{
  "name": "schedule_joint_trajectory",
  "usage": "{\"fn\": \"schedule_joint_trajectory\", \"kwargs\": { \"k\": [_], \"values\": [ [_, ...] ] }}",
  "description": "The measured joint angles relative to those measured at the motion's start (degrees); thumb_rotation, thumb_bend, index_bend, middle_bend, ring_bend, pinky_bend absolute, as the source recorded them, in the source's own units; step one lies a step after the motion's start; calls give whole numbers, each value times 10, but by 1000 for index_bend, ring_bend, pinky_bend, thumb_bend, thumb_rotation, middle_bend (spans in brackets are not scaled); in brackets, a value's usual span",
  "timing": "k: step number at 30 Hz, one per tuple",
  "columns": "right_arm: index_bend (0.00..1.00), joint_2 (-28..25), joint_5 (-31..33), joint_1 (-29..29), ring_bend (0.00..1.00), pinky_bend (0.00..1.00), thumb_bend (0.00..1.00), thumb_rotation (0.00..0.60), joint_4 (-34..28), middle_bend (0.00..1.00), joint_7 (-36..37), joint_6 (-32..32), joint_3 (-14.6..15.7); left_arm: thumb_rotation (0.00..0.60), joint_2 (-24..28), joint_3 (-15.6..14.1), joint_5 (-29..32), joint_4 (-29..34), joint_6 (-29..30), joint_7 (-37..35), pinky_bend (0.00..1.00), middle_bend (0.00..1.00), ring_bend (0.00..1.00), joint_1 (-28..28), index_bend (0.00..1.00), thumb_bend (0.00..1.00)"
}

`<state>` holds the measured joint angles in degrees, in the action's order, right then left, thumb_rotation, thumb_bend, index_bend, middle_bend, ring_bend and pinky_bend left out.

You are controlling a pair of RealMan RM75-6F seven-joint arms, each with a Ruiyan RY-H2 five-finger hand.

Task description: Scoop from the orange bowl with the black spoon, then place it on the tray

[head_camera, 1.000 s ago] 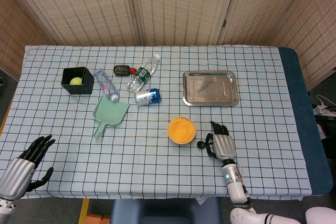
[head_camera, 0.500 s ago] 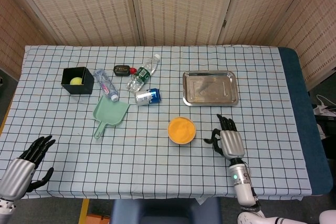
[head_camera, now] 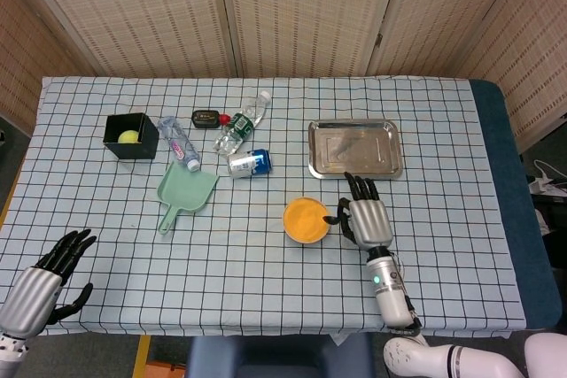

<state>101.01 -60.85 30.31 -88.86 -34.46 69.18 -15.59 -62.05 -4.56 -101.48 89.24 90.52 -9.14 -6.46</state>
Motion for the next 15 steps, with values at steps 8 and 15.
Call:
{"fn": "schedule_joint_trajectory", "kwargs": {
  "k": [8,15],
  "values": [
    [587,48,15,42,0,0,468,600,40,0,-44,-5,-9,600,3,0,0,-2,8,-8,306,9,13,3,0,436],
    [463,60,22,52,0,0,468,600,58,0,-53,-5,-9,600,5,0,-1,-3,13,-15,306,10,13,4,0,435]
  ]
}}
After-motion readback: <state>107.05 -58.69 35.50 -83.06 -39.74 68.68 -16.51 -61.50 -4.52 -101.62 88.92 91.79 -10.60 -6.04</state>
